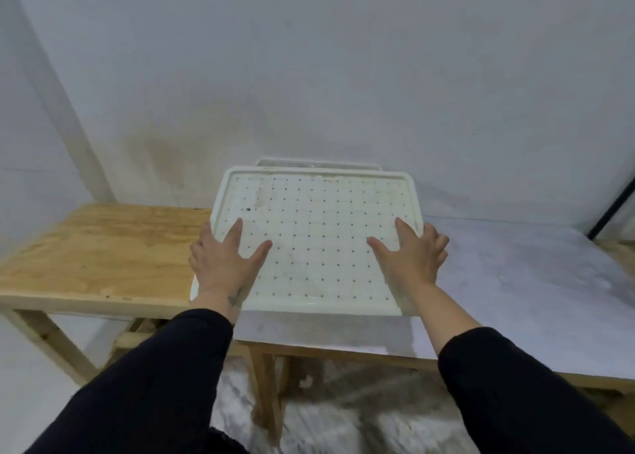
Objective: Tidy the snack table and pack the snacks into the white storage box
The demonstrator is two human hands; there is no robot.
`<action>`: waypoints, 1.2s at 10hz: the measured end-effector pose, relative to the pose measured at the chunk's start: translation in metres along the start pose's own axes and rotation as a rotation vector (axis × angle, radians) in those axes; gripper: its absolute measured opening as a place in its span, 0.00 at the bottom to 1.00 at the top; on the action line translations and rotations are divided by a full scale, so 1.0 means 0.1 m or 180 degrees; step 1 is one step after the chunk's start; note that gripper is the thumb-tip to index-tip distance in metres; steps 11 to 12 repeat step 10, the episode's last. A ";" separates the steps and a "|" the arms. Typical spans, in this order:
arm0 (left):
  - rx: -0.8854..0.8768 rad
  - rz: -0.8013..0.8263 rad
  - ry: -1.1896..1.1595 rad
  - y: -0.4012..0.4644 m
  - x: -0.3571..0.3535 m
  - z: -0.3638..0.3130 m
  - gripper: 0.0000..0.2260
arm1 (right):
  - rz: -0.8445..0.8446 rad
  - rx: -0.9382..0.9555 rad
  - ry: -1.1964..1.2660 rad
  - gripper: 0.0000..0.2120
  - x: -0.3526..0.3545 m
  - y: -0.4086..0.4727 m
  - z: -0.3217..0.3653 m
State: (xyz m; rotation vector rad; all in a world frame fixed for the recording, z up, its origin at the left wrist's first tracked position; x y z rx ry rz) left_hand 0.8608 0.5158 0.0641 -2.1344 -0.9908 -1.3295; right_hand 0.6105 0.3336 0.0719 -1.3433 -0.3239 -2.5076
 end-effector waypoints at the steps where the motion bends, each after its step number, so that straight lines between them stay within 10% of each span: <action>1: 0.0017 0.0088 0.0089 0.35 0.08 -0.09 0.36 | 0.0174 -0.0022 0.0025 0.34 0.07 0.34 0.15; 6: -0.0124 0.0748 0.0830 2.49 -0.17 -0.31 0.38 | 0.0607 -0.0432 -0.0494 0.27 -0.51 2.15 0.53; 12: -0.0265 0.0980 0.0355 2.87 -0.34 -0.39 0.37 | 0.0839 -0.0506 -0.0698 0.25 -0.64 2.47 0.45</action>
Point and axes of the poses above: each hand's wrist, its own y-axis towards the middle knuckle, its own x-axis out of the back of the hand, z = x × y, the point moved 3 cm from there along y, towards the middle knuckle, and after that the axes turned 13 degrees about z, right-handed, at the moved point
